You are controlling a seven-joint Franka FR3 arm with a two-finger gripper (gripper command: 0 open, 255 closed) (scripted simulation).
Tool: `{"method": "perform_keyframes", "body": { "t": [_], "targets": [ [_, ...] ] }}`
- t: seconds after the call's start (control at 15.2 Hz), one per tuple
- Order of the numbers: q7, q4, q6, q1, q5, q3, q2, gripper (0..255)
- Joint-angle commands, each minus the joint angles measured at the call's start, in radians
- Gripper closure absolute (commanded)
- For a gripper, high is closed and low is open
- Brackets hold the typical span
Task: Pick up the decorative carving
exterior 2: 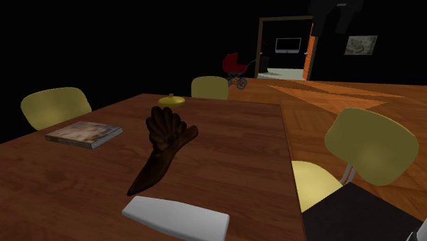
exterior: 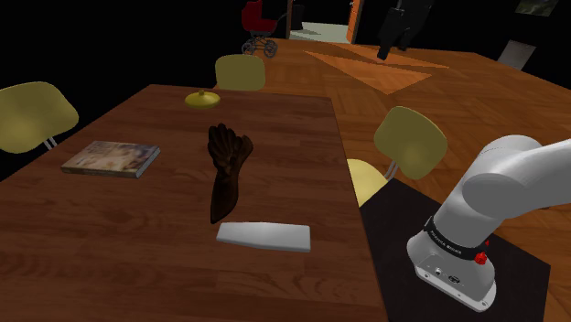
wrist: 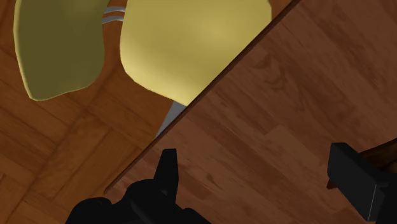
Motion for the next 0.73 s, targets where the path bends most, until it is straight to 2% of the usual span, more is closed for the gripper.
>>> {"method": "perform_keyframes", "body": {
  "t": [0.0,0.66],
  "targets": [
    [0.0,0.0,0.0,0.0,0.0,0.0,0.0,0],
    [0.374,-0.044,0.155,-0.01,0.1,0.263,0.111,0]
  ]
}}
